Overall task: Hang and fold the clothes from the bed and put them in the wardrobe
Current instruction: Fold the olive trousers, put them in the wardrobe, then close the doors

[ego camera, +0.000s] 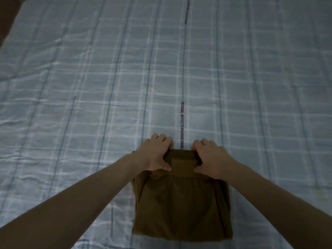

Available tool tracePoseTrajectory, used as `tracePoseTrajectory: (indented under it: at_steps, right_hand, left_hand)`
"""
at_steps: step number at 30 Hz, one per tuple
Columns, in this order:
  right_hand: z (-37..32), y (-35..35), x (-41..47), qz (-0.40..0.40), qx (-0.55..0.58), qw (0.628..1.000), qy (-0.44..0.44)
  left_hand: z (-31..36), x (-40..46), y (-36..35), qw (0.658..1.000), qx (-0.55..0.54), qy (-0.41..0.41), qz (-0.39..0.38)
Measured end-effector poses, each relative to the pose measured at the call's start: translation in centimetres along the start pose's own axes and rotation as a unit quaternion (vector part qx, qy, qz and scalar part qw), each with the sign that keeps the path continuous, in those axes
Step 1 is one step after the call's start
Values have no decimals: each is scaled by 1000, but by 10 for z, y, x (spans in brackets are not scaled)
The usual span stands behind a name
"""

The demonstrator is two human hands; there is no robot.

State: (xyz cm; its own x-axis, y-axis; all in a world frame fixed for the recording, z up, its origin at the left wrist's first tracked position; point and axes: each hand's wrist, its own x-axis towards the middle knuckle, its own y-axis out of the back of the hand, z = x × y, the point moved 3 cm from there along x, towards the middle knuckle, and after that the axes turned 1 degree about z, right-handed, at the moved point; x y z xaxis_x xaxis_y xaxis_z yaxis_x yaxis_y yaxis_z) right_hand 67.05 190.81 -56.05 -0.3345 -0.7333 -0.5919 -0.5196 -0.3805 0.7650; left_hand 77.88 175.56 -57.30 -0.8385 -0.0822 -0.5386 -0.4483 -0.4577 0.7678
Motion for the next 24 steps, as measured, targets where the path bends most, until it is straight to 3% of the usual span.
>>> tracePoseTrajectory:
  at_steps: [4, 9, 13, 18, 24]
  right_hand:
    - [1, 3, 12, -69, 37, 997, -7]
    - [1, 6, 20, -139, 35, 990, 14]
    - [-5, 9, 7, -83, -9, 993, 81]
    - [-8, 15, -29, -81, 103, 985, 108]
    - [-29, 53, -95, -10, 40, 992, 119]
  left_hand:
    - [1, 9, 3, 995, -83, 4, -61]
    - [11, 10, 6, 987, -40, 16, -155]
    - [25, 2, 9, 986, 30, -29, -162]
    - [39, -31, 19, 988, -1, -38, -151]
    - [70, -91, 54, 991, 64, -52, -104]
